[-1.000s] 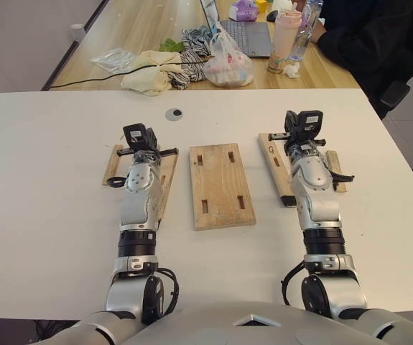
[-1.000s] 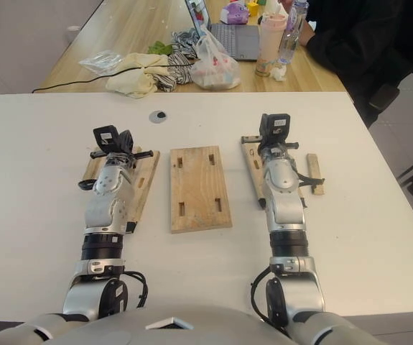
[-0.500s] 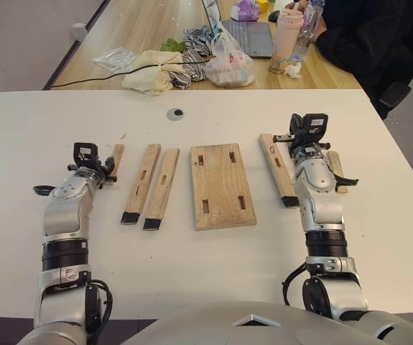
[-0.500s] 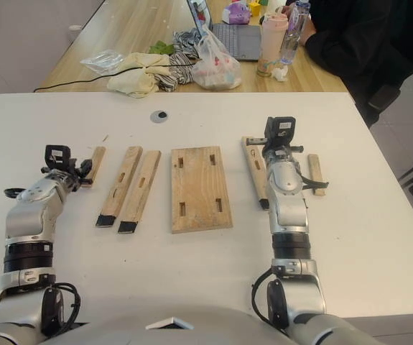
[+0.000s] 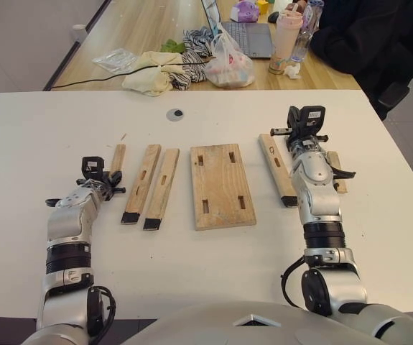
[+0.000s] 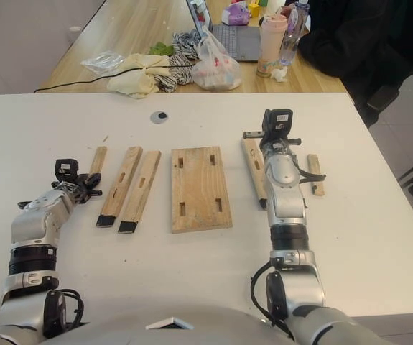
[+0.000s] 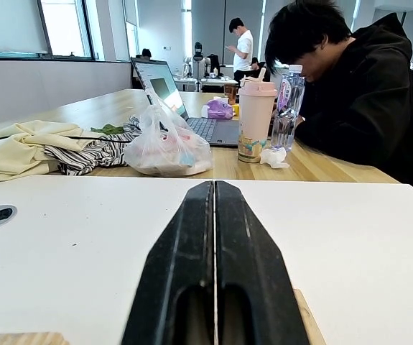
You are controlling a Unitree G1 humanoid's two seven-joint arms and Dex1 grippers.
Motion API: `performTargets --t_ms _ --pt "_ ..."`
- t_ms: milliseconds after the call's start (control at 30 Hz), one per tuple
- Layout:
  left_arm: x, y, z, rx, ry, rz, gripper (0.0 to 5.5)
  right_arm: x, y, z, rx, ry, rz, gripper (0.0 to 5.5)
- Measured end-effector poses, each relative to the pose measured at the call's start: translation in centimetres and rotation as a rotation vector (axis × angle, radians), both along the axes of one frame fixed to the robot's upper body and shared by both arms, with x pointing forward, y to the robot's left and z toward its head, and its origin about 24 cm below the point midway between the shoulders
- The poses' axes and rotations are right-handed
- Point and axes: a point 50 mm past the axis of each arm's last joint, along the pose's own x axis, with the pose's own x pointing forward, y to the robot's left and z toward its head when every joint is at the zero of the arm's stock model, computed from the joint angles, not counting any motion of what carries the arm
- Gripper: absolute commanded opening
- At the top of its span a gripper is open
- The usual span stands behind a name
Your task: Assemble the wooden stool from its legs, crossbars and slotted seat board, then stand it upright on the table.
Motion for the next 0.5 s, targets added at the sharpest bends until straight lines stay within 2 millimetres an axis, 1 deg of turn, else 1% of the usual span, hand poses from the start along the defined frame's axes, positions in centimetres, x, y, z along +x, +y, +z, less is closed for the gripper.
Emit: performTargets --t_ms 33,67,100,133,167,200,267,300,333,367,433,500 --pt "0.0 -0.1 -0.1 0.018 -0.023 -0.006 1.24 0.1 0.0 0.1 0.0 -0.001 0.002 0.0" --pt "0.0 -0.3 -0.1 0.034 -0.048 -0.015 1.24 0.2 -0.1 0.2 0.004 -0.004 0.008 0.19" --pt "0.1 -0.9 -0.1 0.041 -0.095 -0.031 1.24 0.4 -0.2 0.6 0.017 -0.012 0.038 0.31" --pt "0.5 -1.7 0.6 0.067 -0.164 -0.068 1.24 0.7 -0.2 1.1 0.057 -0.006 0.094 0.52" --pt "1.0 -2.6 1.8 0.083 -0.251 -0.11 1.24 0.9 0.2 1.2 0.163 0.034 0.169 0.65" --pt "1.6 -3.9 3.2 0.091 -0.341 -0.166 1.24 1.0 0.8 1.3 0.262 0.079 0.255 0.8" --pt "2.4 -6.7 5.5 0.092 -0.479 -0.294 1.24 0.7 3.3 1.8 0.48 0.16 0.478 1.07" --pt "2.6 -8.2 6.3 0.078 -0.526 -0.352 1.24 0.4 4.2 2.3 0.548 0.187 0.572 1.26" --pt "2.6 -10.1 7.1 0.055 -0.58 -0.426 1.24 0.1 5.2 3.3 0.626 0.213 0.698 1.42" --pt "2.6 -12.4 8.0 0.018 -0.634 -0.512 1.24 -0.3 6.0 4.9 0.684 0.21 0.824 1.59" --pt "2.4 -14.7 9.0 -0.032 -0.692 -0.592 1.24 -0.6 6.6 7.0 0.731 0.19 0.933 1.85" --pt "2.0 -16.1 9.7 -0.085 -0.728 -0.64 1.24 -0.9 6.6 7.3 0.763 0.214 0.972 2.15"
